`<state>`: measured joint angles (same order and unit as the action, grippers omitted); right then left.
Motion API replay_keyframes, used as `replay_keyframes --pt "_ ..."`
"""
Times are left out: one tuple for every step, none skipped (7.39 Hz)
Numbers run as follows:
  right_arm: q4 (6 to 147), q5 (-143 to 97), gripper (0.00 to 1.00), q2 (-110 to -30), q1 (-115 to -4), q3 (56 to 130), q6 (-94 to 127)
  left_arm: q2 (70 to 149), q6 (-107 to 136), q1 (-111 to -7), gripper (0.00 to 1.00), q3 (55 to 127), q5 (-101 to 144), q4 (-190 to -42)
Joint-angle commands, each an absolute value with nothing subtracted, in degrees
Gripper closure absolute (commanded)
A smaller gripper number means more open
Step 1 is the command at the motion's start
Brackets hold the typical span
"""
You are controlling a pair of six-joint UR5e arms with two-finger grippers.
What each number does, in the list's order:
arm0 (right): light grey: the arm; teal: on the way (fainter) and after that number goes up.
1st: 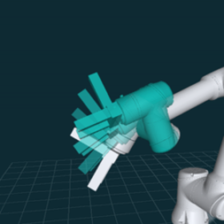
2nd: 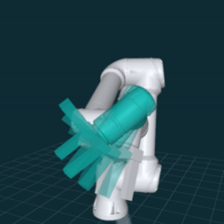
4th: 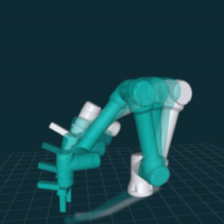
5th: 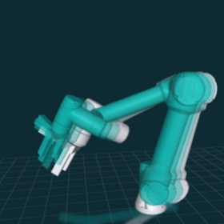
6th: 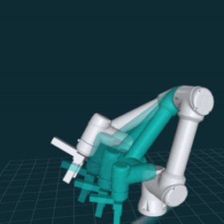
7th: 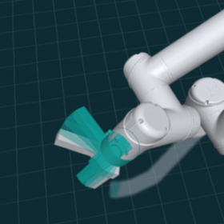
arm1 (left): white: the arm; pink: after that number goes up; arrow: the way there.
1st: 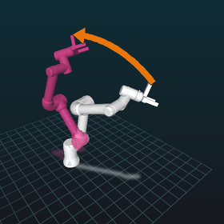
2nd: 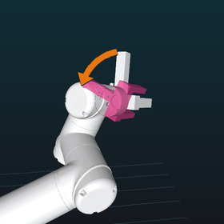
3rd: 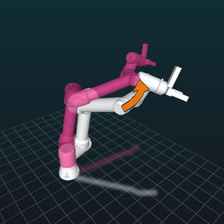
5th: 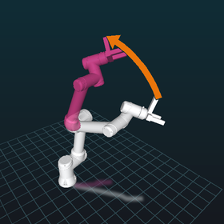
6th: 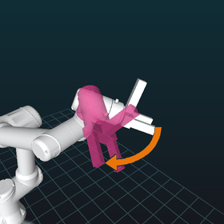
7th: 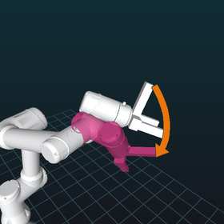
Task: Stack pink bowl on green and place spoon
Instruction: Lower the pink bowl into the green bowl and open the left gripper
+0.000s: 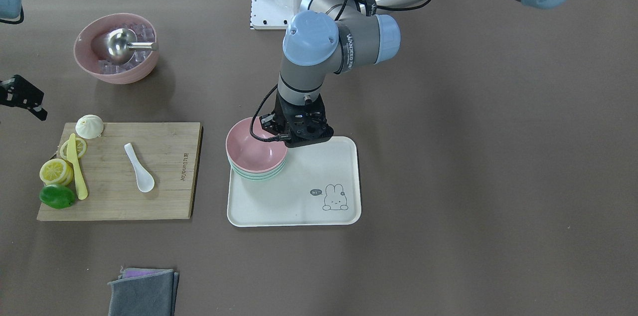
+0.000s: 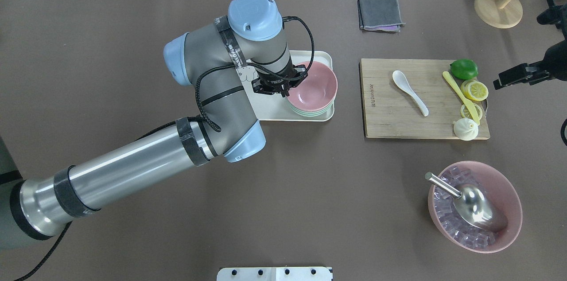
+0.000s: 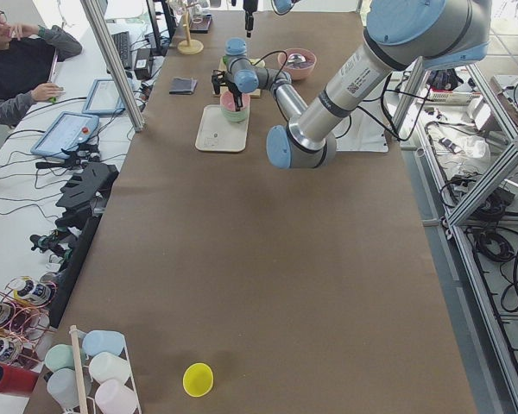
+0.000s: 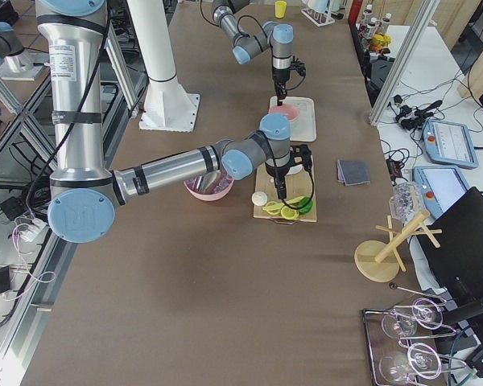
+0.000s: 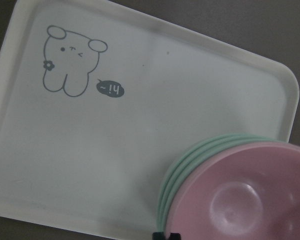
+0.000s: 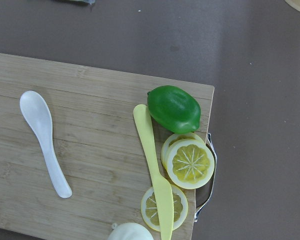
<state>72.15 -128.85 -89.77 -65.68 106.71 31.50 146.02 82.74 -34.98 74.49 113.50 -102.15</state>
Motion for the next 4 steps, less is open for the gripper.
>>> replay_keyframes --pt "72.25 -128.93 0.00 -89.13 -65.65 106.52 31.46 145.11 81.66 -35.07 0.02 76.10 113.11 -103.72" --pt "72.33 -129.11 0.00 -88.25 -65.65 106.26 31.03 143.89 78.08 -36.72 0.02 78.64 114.94 -101.27" --pt "72.42 -128.94 0.00 -86.68 -65.05 105.82 30.76 140.14 70.91 -40.31 0.02 83.97 120.18 -95.25" --pt "72.33 -128.59 0.00 -85.53 -63.21 105.91 29.72 133.92 61.01 -45.04 0.02 91.59 124.24 -88.66"
